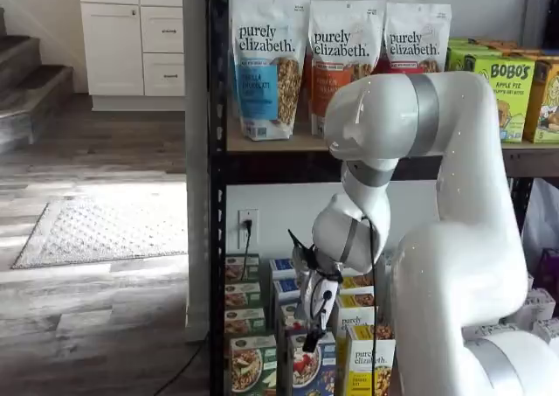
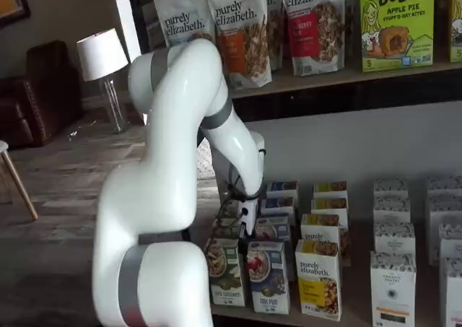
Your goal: Pick up the blue and white box that is on the bottom shelf, the second box from the left
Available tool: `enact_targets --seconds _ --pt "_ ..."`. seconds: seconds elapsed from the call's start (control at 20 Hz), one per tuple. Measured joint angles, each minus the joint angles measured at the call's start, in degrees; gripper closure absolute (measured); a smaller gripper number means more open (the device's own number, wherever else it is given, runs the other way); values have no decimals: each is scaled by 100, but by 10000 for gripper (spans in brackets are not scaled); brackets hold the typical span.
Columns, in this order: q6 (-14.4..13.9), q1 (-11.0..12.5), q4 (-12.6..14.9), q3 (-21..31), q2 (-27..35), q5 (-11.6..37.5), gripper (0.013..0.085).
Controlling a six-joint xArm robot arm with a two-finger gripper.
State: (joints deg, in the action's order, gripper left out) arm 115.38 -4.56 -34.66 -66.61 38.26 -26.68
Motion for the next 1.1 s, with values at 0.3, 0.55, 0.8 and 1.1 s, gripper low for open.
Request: enact_targets --seconds 0.3,0.55,0.8,1.1 --pt "-270 68 410 116 -39 -37 130" --pt "185 24 -103 194 19 345 130" --pt "263 9 -157 90 209 702 130" --pt "92 133 149 -280 511 669 130"
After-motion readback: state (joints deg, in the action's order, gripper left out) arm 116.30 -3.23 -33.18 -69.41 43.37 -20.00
